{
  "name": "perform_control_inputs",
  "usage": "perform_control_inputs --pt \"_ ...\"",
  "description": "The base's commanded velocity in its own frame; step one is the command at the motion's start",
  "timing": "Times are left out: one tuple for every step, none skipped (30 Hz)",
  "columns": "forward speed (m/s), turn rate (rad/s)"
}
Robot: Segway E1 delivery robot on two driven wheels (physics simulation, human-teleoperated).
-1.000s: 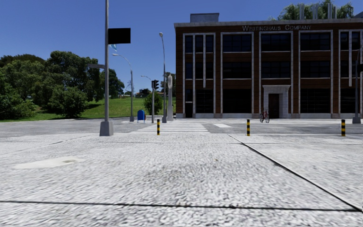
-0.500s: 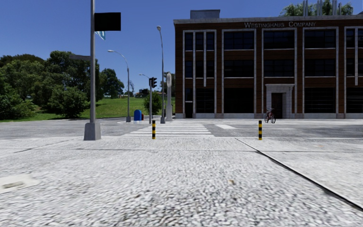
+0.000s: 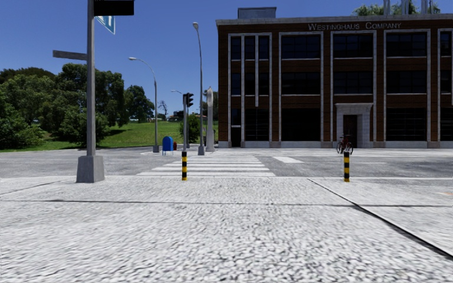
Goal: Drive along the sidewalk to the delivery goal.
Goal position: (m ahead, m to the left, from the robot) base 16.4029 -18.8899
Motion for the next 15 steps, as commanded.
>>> perform_control_inputs --pt "2.00 -0.11" --pt "2.00 -0.12" --pt "2.00 -0.15" --pt "2.00 -0.15" --pt "2.00 -0.16" --pt "2.00 -0.20" --pt "2.00 -0.27" --pt "2.00 -0.29" --pt "2.00 -0.29" --pt "2.00 -0.29" --pt "2.00 0.00" --pt "2.00 0.00" --pt "2.00 0.00" --pt "2.00 0.00" --pt "2.00 0.00"
